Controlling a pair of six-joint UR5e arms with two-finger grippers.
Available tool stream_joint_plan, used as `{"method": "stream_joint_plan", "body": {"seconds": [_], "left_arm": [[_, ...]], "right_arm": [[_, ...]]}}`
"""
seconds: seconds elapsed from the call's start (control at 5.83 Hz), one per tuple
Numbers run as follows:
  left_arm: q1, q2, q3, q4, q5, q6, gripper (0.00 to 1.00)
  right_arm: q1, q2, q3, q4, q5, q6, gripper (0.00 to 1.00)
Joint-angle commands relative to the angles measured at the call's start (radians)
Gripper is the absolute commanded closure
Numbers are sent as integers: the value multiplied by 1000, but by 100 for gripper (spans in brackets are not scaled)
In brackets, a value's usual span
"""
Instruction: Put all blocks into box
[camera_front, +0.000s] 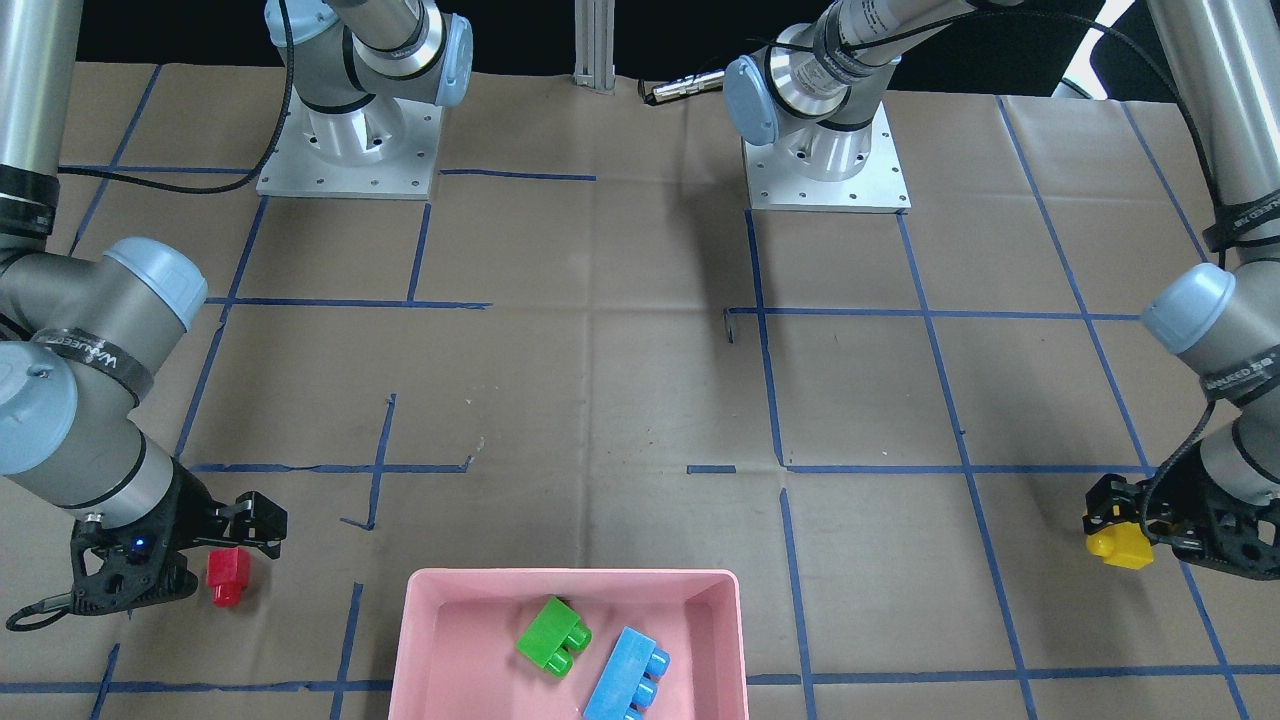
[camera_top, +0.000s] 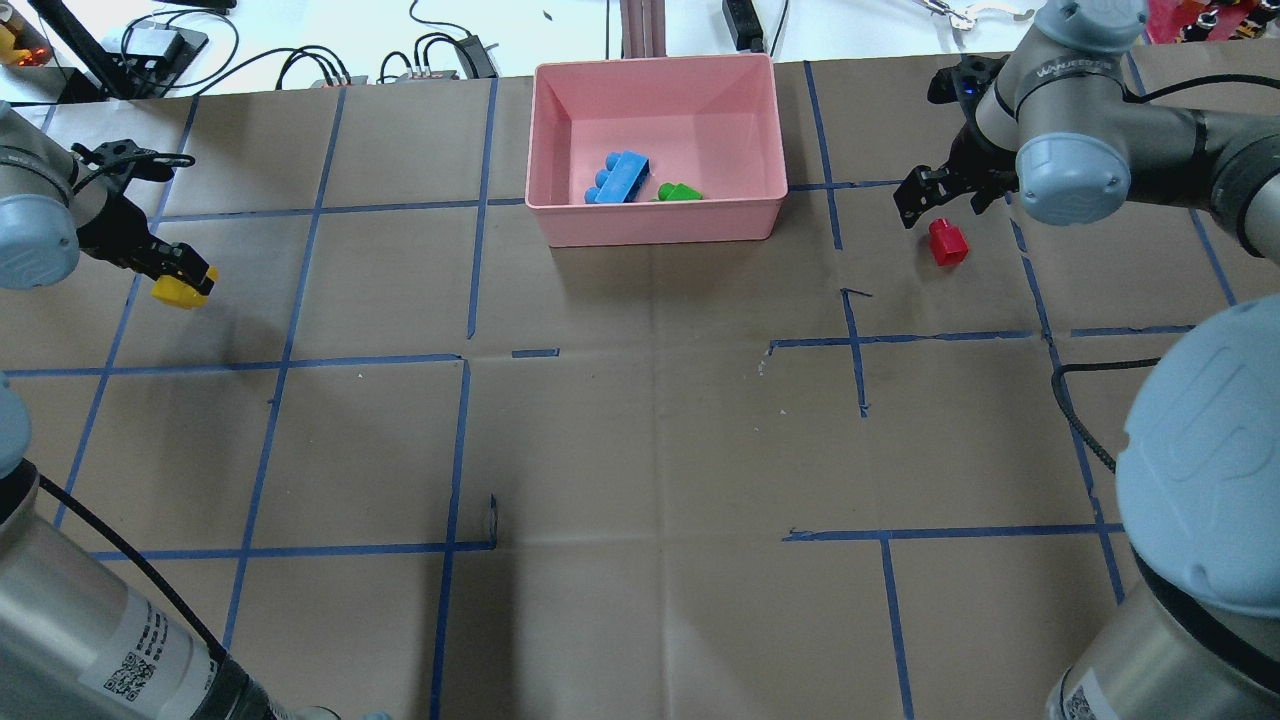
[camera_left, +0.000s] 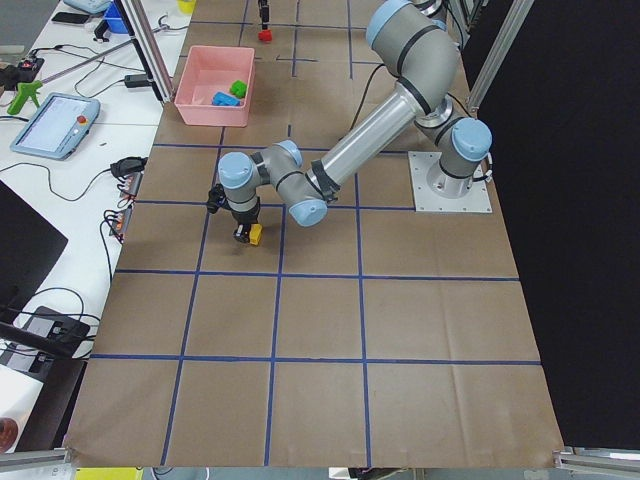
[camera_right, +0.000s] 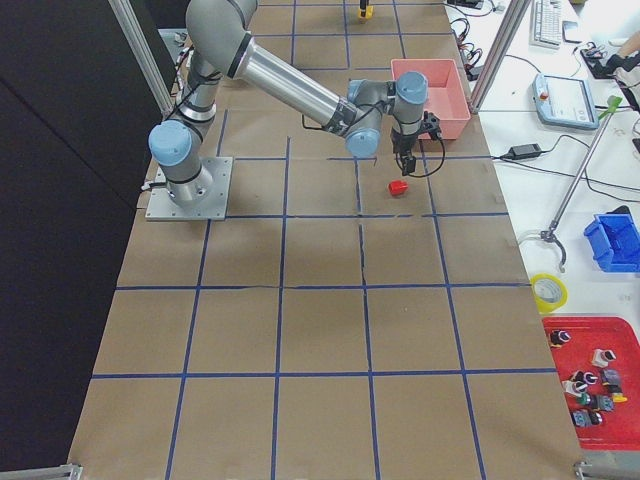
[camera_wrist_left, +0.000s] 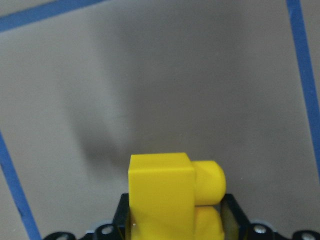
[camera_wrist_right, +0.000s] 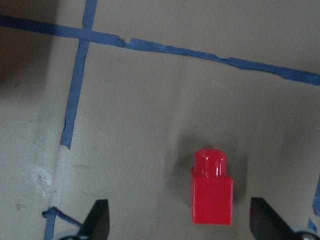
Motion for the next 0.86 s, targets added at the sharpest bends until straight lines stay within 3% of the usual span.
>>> {"method": "stream_joint_plan", "body": {"seconds": [0.0, 0.34, 0.69], "left_arm": [[-25, 46, 205, -277, 3, -78, 87], [-158, 18, 426, -478, 4, -326, 87], [-379, -14, 484, -475, -13, -682, 87]], "right_arm": [[-46, 36, 23, -7, 5, -27, 2], [-59, 52, 38, -8, 6, -25, 2], [-57, 52, 23, -7, 12, -16, 4]]}}
